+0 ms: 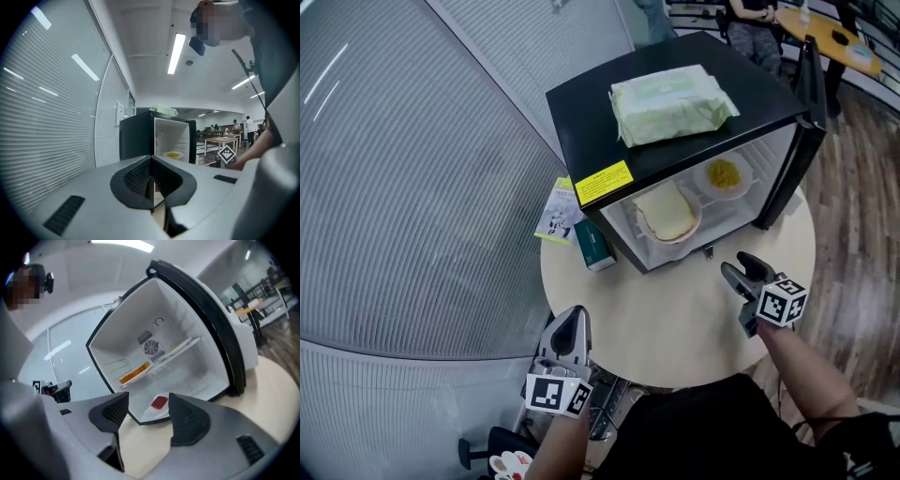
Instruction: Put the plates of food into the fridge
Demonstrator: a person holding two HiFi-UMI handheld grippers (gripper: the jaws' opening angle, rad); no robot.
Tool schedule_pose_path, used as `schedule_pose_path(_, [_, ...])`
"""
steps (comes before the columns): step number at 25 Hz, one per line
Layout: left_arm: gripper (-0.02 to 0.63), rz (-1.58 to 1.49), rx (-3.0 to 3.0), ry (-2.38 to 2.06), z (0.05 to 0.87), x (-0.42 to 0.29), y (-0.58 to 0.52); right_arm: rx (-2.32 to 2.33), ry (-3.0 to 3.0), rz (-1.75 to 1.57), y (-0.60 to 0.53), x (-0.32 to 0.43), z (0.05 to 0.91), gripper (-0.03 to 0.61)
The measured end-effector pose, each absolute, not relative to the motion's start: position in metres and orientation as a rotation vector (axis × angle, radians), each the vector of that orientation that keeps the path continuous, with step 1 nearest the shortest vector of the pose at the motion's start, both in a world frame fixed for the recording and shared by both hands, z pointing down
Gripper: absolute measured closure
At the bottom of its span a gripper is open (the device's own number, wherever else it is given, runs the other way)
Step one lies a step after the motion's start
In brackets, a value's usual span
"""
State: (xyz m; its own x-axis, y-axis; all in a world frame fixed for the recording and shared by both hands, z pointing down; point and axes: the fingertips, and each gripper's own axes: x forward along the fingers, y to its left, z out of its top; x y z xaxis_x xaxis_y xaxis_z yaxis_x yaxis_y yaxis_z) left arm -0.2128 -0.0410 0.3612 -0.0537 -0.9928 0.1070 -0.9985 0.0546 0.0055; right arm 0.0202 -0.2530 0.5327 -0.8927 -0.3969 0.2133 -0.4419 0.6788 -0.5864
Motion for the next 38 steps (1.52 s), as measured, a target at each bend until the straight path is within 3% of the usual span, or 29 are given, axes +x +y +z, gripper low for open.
schedule_pose_path(12, [0.611, 0.018, 2.202, -2.162, 0.352, -0.186, -0.058, 0.914, -2.9, 0.261, -0.243, 0.064, 0.451, 0.318])
schedule_pose_path(14, [0.611, 0.001, 2.201, -2.166, 0.351, -0.184, -0.058, 0.959, -2.89, 0.226, -0.244, 0.074, 0.444, 0.34])
schedule_pose_path(18, [0.611, -0.019, 2.211, -2.172, 0.348, -0.182, -0.055, 0.981, -2.889, 0.153, -0.241, 0.085, 0.434, 0.498])
schedule_pose_path(24, [0.611, -0.028, 2.196, -2.197, 0.35, -0.186, -0.045, 0.942, -2.909, 0.119, -0.228, 0.078, 0.43, 0.562])
schedule_pose_path(38, [0.611, 0.017, 2.143, -2.267, 0.342, -0.189, -0.03, 0.873, -2.871, 0.131, -0.231, 0.068, 0.448, 0.574])
